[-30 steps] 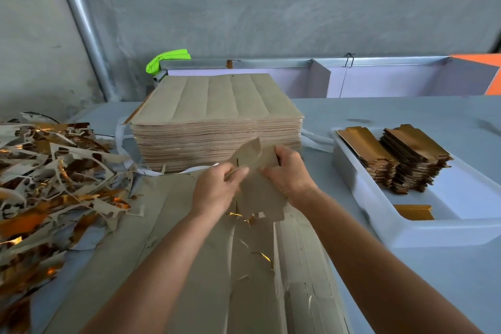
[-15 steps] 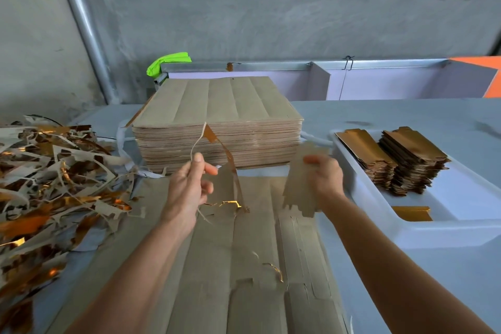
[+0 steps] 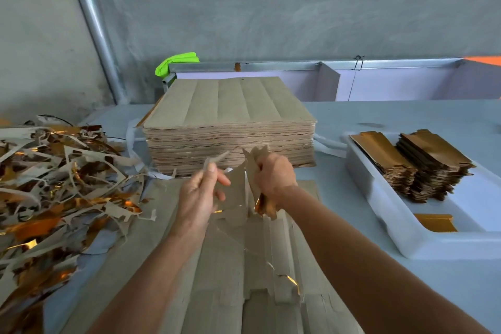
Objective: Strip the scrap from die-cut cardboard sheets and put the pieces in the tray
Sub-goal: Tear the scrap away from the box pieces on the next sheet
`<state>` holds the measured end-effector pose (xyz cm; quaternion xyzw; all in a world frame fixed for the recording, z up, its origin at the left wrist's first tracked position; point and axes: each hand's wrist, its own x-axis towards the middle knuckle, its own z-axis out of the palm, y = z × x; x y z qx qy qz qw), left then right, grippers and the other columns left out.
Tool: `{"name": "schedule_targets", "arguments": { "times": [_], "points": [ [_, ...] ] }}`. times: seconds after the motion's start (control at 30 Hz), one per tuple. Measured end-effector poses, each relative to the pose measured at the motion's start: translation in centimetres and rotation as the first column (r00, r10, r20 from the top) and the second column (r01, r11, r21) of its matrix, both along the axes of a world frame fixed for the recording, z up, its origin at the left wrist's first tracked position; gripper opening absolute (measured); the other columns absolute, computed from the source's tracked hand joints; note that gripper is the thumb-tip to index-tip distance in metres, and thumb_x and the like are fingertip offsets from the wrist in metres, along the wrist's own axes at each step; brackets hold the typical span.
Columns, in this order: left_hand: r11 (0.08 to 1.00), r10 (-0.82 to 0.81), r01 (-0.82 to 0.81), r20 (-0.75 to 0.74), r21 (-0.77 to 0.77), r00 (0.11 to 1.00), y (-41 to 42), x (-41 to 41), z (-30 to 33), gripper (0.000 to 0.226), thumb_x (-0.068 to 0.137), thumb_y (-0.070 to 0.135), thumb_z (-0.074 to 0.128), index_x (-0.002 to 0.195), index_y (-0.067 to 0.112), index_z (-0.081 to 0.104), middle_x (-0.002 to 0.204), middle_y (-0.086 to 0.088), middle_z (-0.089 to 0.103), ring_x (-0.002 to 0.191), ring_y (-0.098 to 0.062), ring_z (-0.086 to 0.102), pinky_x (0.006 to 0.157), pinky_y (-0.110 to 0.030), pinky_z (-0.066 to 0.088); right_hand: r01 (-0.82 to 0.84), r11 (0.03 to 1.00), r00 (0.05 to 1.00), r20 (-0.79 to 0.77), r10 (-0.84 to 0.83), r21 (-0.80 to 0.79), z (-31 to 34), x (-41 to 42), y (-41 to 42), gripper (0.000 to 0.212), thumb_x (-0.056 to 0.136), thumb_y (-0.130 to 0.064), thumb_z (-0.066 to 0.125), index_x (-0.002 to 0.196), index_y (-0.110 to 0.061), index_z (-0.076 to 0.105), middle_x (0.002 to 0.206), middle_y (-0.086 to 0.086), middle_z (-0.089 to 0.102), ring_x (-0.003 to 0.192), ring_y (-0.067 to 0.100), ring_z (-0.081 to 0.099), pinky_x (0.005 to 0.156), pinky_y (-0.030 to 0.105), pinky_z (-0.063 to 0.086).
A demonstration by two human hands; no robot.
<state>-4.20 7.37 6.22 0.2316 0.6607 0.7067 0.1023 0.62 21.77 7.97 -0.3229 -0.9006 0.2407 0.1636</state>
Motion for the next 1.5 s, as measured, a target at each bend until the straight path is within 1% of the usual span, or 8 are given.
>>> {"name": "schedule_targets", "arguments": {
  "times": [0.17, 0.27, 0.57, 0.67, 0.8, 1.13, 1.3, 1.5],
  "points": [
    [0.937, -0.043, -0.104, 0.406, 0.334, 0.913, -0.1, -1.5, 1.0, 0.041, 0.101, 0.034, 0.037, 0.115, -0.001, 0.054, 0.079, 0.017, 0.071, 0.063, -0.009, 0.056, 0.038, -0.017, 0.033, 0.202, 0.859, 0.944, -0.141, -0.299, -0.47, -1.7, 1.5, 2.4, 0.015, 0.086, -0.003, 0.05, 0.078, -0.006, 0.063, 0.072, 0.003, 0.053, 0.073, 0.018, 0.051, 0.066, 0.029, 0.045],
    [0.906, -0.129, -0.08, 0.451, 0.415, 0.883, 0.1, -1.5, 0.7, 0.043, 0.101, 0.036, 0.033, 0.088, 0.005, 0.059, 0.099, 0.002, 0.07, 0.062, -0.009, 0.057, 0.039, -0.017, 0.034, 0.192, 0.786, 0.928, -0.152, -0.341, -0.588, -2.6, 1.9, 2.3, 0.017, 0.084, 0.002, 0.05, 0.08, -0.007, 0.064, 0.082, 0.008, 0.059, 0.076, 0.019, 0.053, 0.073, 0.033, 0.049],
    [0.941, 0.25, -0.284, -0.185, -0.187, 0.95, -1.5, -2.6, -1.2, 0.031, 0.094, 0.033, 0.054, 0.087, 0.007, 0.069, 0.063, -0.008, 0.052, 0.053, -0.005, 0.042, 0.054, -0.021, 0.035, 0.248, 0.6, 0.799, -0.19, -0.571, -0.761, -3.8, 3.2, 4.1, 0.021, 0.085, -0.002, 0.055, 0.066, -0.013, 0.056, 0.095, 0.02, 0.067, 0.085, 0.034, 0.062, 0.086, 0.049, 0.054],
    [0.67, 0.09, -0.419, -0.494, -0.613, 0.865, -1.8, -2.5, -0.9, 0.04, 0.082, 0.043, 0.069, 0.109, 0.014, 0.067, 0.089, -0.009, 0.066, 0.079, -0.018, 0.058, 0.065, -0.027, 0.037, 0.255, 0.689, 0.789, -0.266, -0.554, -0.678, -3.5, 4.0, 4.8, 0.014, 0.084, -0.001, 0.052, 0.078, -0.013, 0.057, 0.099, 0.016, 0.066, 0.091, 0.034, 0.062, 0.086, 0.049, 0.053],
    [0.289, -0.168, -0.558, -0.615, -0.778, 0.77, -2.9, -2.9, -0.7, 0.031, 0.089, 0.041, 0.062, 0.071, 0.017, 0.053, 0.065, 0.002, 0.05, 0.064, -0.018, 0.05, 0.054, -0.028, 0.032, 0.216, 0.84, 0.832, -0.357, -0.426, -0.498, -2.6, 6.5, 5.9, 0.06, 0.085, 0.005, 0.043, 0.137, -0.024, 0.04, 0.116, -0.003, 0.049, 0.104, 0.018, 0.047, 0.093, 0.04, 0.047],
    [0.627, 0.313, -0.58, -0.513, -0.52, 0.799, -6.2, -4.8, -0.5, 0.042, 0.095, 0.029, 0.05, 0.06, 0.007, 0.049, 0.059, -0.008, 0.048, 0.061, -0.028, 0.048, 0.055, -0.034, 0.032, 0.239, 0.877, 0.812, -0.409, -0.416, -0.417, -1.6, 9.1, 4.5, 0.049, 0.085, 0.011, 0.036, 0.121, -0.01, 0.063, 0.122, 0.011, 0.058, 0.098, 0.017, 0.048, 0.091, 0.031, 0.046],
    [0.82, 0.173, -0.291, -0.272, -0.492, 0.947, -4.1, -0.9, -0.5, 0.033, 0.094, 0.027, 0.05, 0.072, 0.003, 0.053, 0.058, -0.002, 0.042, 0.056, -0.02, 0.041, 0.052, -0.03, 0.027, 0.084, 0.811, 0.763, -0.486, -0.426, -0.579, -1.0, 8.0, 2.5, 0.047, 0.083, 0.007, 0.04, 0.111, -0.02, 0.067, 0.091, -0.015, 0.057, 0.096, 0.017, 0.057, 0.093, 0.037, 0.051],
    [0.781, -0.146, -0.173, -0.445, -0.6, 0.884, -0.9, 3.6, -0.9, 0.035, 0.072, 0.047, 0.074, 0.078, 0.016, 0.058, 0.093, -0.001, 0.057, 0.085, -0.018, 0.055, 0.07, -0.031, 0.045, -0.074, 0.842, 0.739, -0.596, -0.313, -0.534, 0.6, 7.5, 0.3, 0.04, 0.086, 0.001, 0.047, 0.094, -0.034, 0.066, 0.095, -0.018, 0.061, 0.09, 0.005, 0.059, 0.089, 0.033, 0.053]
  ]
}}
